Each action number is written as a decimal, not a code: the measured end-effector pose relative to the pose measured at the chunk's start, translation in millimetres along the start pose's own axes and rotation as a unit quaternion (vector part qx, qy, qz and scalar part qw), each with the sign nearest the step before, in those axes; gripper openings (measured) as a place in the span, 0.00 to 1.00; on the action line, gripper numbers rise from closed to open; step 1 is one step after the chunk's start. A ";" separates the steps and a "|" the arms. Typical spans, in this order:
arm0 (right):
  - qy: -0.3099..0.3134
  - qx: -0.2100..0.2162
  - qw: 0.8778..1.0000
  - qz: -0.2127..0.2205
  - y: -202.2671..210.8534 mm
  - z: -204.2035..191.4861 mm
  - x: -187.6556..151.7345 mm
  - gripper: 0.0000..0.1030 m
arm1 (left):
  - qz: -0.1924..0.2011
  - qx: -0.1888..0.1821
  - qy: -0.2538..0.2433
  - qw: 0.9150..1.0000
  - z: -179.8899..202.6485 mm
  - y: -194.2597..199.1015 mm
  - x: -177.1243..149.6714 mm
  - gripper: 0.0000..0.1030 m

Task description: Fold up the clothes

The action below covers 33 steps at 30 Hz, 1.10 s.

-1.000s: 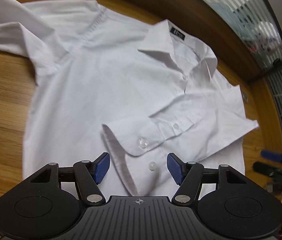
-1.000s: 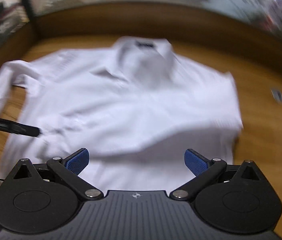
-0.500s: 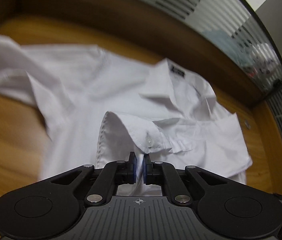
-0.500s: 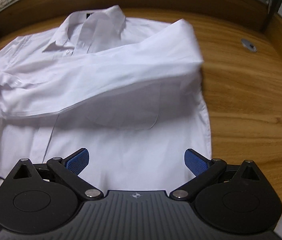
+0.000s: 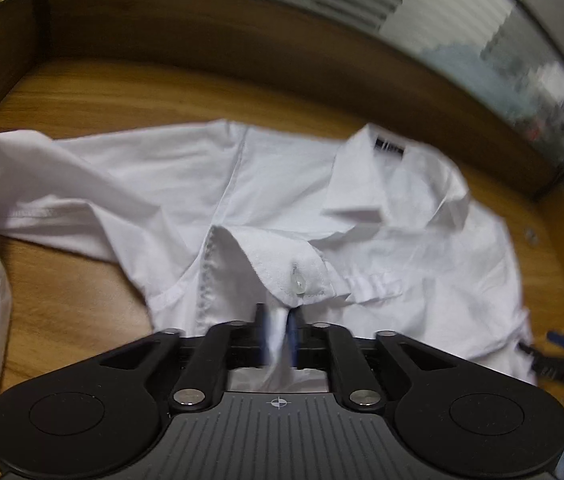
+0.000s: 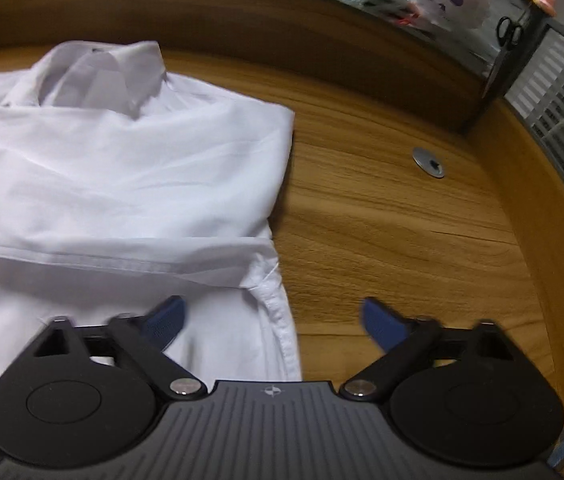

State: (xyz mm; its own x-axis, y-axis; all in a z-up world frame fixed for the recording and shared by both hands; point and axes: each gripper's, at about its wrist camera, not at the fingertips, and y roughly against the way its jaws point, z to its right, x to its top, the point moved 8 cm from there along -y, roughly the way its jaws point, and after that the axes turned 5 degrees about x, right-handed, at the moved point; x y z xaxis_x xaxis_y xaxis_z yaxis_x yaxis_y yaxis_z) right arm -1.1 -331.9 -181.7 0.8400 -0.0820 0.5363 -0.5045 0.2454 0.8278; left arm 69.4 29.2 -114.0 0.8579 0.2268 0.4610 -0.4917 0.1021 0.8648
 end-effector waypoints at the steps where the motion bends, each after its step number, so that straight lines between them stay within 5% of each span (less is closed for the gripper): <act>1: 0.002 0.004 1.000 -0.003 -3.7 2.5 -0.6 0.70 | -0.002 0.017 -0.013 1.000 0.2 0.0 -1.7 0.26; 5: 0.019 0.013 1.000 0.002 -6.2 5.1 -2.4 0.58 | 0.052 0.020 -0.060 0.997 15.7 24.8 8.1 0.50; 8: 0.047 0.016 0.999 0.004 -8.1 3.4 -1.5 0.36 | 0.066 -0.006 -0.082 0.994 42.0 29.0 25.2 0.50; 11: 0.074 0.018 0.997 0.006 -9.4 1.6 -0.4 0.27 | 0.064 -0.030 -0.115 0.991 82.7 12.9 42.6 0.50; 20: 0.149 0.017 0.988 0.026 -5.6 -6.7 0.6 0.25 | 0.039 -0.129 -0.209 0.969 228.4 -52.9 68.0 0.50; 26: 0.160 0.034 0.986 0.036 -9.3 -11.3 -0.1 0.25 | 0.025 -0.152 -0.265 0.952 292.5 -97.1 68.0 0.49; 33: 0.189 0.026 0.981 0.044 -14.0 -17.6 -6.5 0.25 | 0.009 -0.152 -0.275 0.949 339.0 -138.6 72.3 0.48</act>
State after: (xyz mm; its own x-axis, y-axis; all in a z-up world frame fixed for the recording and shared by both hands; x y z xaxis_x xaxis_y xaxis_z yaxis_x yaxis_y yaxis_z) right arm 4.0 -317.8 -199.6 0.8020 0.3029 0.5149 -0.5794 0.1847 0.7938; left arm 250.2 -297.0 -133.1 0.7566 -0.2998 0.5811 -0.4549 0.3970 0.7971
